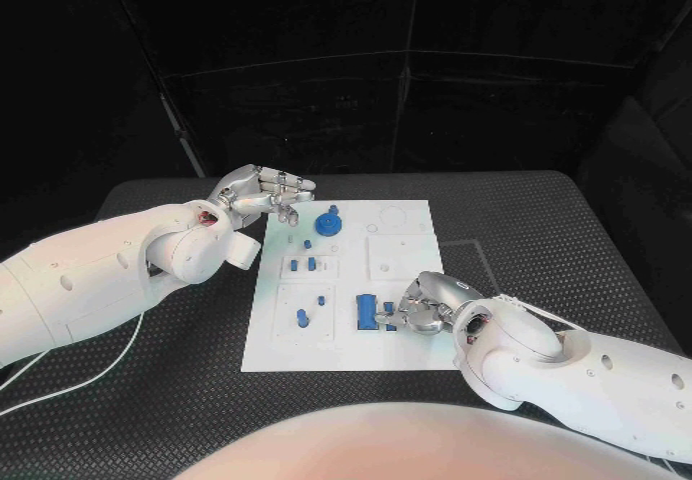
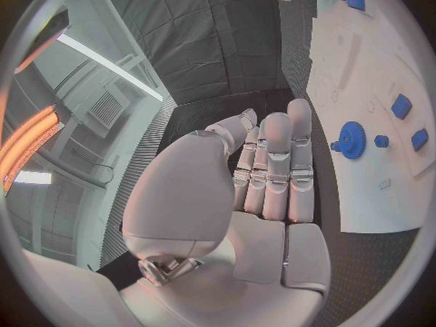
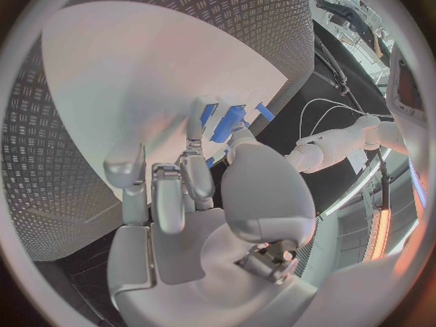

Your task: Assemble the parts on the task board

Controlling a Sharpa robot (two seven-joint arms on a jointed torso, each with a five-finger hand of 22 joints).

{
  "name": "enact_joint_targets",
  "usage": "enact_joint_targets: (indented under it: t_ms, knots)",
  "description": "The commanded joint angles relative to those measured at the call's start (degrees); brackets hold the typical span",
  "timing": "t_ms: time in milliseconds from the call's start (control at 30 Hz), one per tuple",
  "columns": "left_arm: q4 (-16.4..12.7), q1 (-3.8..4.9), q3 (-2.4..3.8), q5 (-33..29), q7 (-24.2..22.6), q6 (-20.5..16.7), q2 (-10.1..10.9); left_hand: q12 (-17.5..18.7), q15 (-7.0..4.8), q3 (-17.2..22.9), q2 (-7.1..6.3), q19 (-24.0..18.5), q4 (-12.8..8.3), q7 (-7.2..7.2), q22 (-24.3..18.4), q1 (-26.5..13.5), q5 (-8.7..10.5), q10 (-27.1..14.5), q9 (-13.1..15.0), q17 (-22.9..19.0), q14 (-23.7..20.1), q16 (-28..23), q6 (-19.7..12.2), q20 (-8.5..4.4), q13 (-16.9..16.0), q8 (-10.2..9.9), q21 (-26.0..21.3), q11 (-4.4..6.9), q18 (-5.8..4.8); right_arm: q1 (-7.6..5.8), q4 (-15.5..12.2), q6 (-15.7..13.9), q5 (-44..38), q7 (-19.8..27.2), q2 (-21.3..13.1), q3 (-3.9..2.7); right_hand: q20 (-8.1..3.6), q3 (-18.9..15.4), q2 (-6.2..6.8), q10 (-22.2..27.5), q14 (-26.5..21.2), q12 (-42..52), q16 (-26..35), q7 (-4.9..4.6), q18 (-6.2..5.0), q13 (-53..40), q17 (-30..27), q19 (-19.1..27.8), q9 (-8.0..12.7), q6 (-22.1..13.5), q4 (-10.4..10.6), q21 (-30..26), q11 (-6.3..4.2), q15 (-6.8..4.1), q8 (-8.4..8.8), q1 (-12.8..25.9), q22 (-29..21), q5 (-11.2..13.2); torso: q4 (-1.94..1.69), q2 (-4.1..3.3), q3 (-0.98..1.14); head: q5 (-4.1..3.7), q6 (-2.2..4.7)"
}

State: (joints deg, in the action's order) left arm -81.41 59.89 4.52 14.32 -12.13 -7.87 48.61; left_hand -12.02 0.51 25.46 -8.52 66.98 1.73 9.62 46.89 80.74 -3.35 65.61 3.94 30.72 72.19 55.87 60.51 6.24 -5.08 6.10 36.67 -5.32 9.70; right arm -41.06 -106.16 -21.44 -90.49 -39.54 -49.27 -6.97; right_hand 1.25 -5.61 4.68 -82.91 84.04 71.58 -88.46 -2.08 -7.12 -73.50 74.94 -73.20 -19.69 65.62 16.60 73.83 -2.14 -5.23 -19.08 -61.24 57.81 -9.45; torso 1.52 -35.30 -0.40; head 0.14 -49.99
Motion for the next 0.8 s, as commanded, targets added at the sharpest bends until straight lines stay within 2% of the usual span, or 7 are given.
enact_joint_targets:
  t_ms: [33,300,433,633,800]
  knots:
    - [-0.02,0.08,0.05,-0.24,-0.04,0.71,-0.08,-0.22,-0.03,0.02,0.38,-0.22,-0.22,-0.03,-0.07,-0.03,0.19,-0.31,-0.04,-0.05,-0.24,-0.1,-0.27,0.07,-0.08,0.16,-0.3,-0.05,0.79,-0.06,-0.35,-0.38,0.14,1.18,-0.49,0.01,0.16,-0.52,-0.4,0.13,5.28,-0.31,0.06,-0.15,0.82,-0.04,11.71,0.43,-0.35,-0.65,-0.23,-0.43,0.3,0.12,-0.22,-3.97,-0.15,-0.33,0.0,0.01,0.04,0.01,-0.01]
    - [0.13,0.08,0.05,-0.24,-0.05,0.69,-0.1,-0.23,-0.02,0.04,0.41,-0.21,-0.25,-0.01,-0.08,0.0,0.17,-0.41,-0.05,-0.06,-0.25,-0.08,-0.34,0.07,-0.07,0.14,-0.32,-0.07,0.78,-0.06,-0.62,-0.22,0.15,2.79,-2.2,0.04,0.32,-0.57,-0.2,0.71,5.13,-1.23,0.42,-0.46,0.69,0.48,11.01,0.97,-0.82,-1.56,-3.15,-0.99,0.53,0.24,-0.06,-13.0,-0.88,0.35,0.07,0.12,-0.01,-0.05,-0.01]
    - [0.23,0.08,0.05,-0.24,-0.07,0.72,-0.21,-0.23,-0.02,0.04,0.41,-0.21,-0.25,-0.01,-0.08,0.0,0.17,-0.41,-0.05,-0.06,-0.25,-0.08,-0.34,0.07,-0.07,0.14,-0.32,-0.07,0.78,-0.06,-0.24,0.09,-0.06,3.26,-2.14,0.04,0.37,-0.62,-0.27,0.8,5.12,-1.33,0.46,-0.47,0.68,0.49,10.97,1.03,-1.0,-1.59,-4.54,-1.08,0.54,0.27,-0.13,-15.85,-0.94,0.46,0.04,0.08,0.03,-0.14,-0.01]
    - [0.37,0.07,0.04,-0.24,-0.09,0.78,-0.38,-0.23,-0.02,0.04,0.41,-0.21,-0.25,-0.01,-0.08,0.0,0.17,-0.41,-0.05,-0.06,-0.25,-0.08,-0.34,0.07,-0.07,0.14,-0.32,-0.07,0.78,-0.05,0.99,0.37,-0.13,3.06,-0.88,0.04,0.38,-0.75,-0.38,0.76,5.15,-1.21,0.39,-0.47,0.69,0.37,11.1,0.99,-1.08,-1.5,-4.75,-1.05,0.54,0.28,-0.2,-16.33,-0.86,0.43,-0.07,-0.03,0.07,-0.1,-0.01]
    - [0.39,0.07,0.04,-0.24,-0.08,0.79,-0.4,-0.23,-0.02,0.04,0.41,-0.21,-0.25,-0.01,-0.08,0.0,0.17,-0.41,-0.05,-0.06,-0.25,-0.08,-0.34,0.07,-0.07,0.14,-0.32,-0.07,0.78,-0.05,1.77,0.51,-0.15,2.46,-0.28,0.04,0.39,-1.97,-1.08,0.64,5.16,-1.13,0.39,-0.42,0.72,0.27,11.13,0.86,-1.3,-1.24,-3.37,-1.0,0.52,0.29,-0.41,-14.83,-0.72,-1.51,0.0,-0.04,-0.01,-0.15,-0.01]
